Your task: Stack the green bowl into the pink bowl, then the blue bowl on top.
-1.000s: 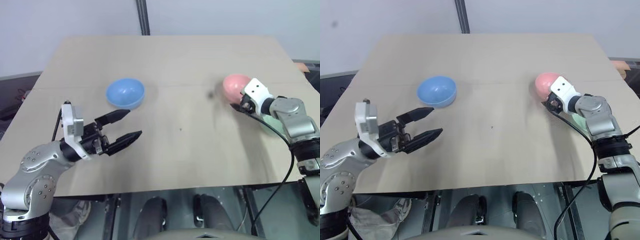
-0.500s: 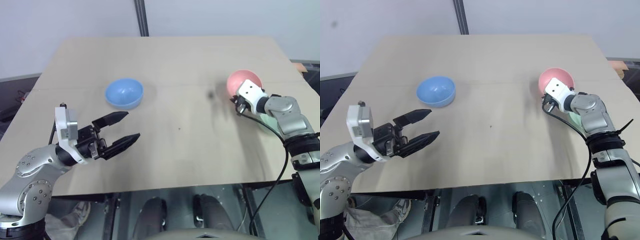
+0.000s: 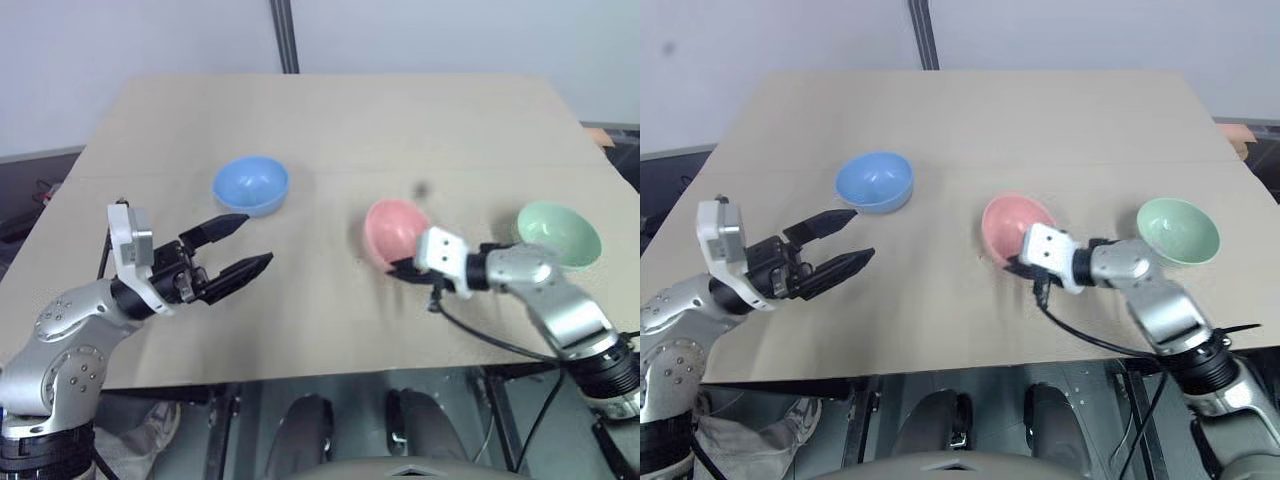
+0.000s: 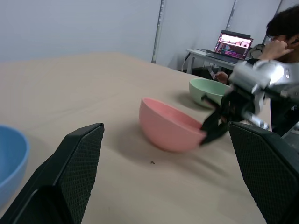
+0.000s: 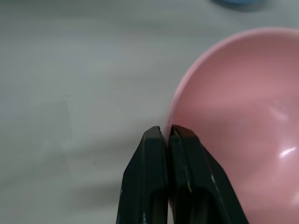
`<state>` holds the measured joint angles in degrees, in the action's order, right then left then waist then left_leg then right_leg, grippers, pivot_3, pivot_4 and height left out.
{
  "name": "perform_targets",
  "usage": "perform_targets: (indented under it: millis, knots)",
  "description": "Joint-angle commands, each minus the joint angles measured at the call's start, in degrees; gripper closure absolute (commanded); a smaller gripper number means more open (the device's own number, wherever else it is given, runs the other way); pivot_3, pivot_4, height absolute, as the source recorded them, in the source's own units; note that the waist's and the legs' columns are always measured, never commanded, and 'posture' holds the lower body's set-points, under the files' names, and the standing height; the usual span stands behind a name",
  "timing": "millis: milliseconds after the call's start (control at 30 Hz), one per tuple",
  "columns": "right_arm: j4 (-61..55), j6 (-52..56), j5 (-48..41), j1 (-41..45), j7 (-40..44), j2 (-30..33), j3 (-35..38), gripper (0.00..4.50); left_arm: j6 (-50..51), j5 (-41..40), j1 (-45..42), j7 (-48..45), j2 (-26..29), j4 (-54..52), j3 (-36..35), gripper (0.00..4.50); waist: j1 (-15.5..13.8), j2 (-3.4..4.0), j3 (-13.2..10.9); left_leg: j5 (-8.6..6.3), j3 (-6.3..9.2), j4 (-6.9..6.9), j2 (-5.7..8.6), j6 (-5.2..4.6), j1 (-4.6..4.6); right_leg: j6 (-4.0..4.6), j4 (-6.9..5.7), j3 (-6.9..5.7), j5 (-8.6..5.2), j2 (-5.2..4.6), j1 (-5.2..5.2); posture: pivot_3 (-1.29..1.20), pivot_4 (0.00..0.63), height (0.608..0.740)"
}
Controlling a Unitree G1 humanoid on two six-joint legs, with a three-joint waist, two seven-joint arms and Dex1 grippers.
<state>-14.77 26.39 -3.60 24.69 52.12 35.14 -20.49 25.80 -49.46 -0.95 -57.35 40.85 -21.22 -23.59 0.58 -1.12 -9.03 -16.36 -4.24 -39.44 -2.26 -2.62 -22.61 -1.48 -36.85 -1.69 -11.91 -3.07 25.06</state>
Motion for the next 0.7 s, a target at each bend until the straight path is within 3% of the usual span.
perform_targets:
  millis: [33,233,433,533,700]
  knots:
    - [0.58,2.08,0.11,0.82,-0.31,0.41,1.37,2.87,-1.17,0.43,-0.94,-0.8,0.08,0.26,0.37,0.0,-0.1,-0.01,-0.01,0.02,0.02,0.0,0.0,0.02,0.01,0.0,0.0,-0.01,0.0,0.02,-0.01,0.0,0.15,0.74]
    - [-9.38,10.58,-4.96,1.47,-0.68,2.57,8.6,0.06,-1.08,0.38,-2.01,-2.0,0.29,1.01,1.42,0.0,-0.13,0.02,-0.02,0.11,0.13,0.08,-0.03,0.14,-0.09,0.18,-0.08,-0.02,0.13,0.19,0.1,0.0,0.15,0.74]
    - [-19.53,24.3,-8.73,0.71,-5.82,7.07,22.55,0.06,0.08,-0.04,-4.94,-2.34,-0.13,1.47,3.7,0.0,-0.71,0.03,-0.04,0.11,0.13,0.1,-0.04,0.15,-0.21,0.04,0.0,-0.02,0.21,0.17,0.18,0.0,0.15,0.74]
    - [-15.8,25.76,-5.38,-2.18,-11.86,8.83,27.98,0.06,0.35,-0.04,-6.36,-2.7,-0.29,2.1,4.83,0.0,-1.33,-0.08,0.02,0.09,0.1,0.09,0.01,0.12,-0.24,0.2,0.04,-0.03,0.11,0.08,0.16,0.0,0.15,0.74]
    - [-3.41,20.14,-1.17,-7.68,-18.3,9.12,30.92,0.06,-0.14,0.82,-7.38,-3.37,-1.16,4.15,6.52,0.0,-1.3,-0.11,0.03,0.1,0.02,0.09,0.09,0.12,-0.19,0.2,0.03,0.04,0.1,0.12,0.14,0.0,0.15,0.74]
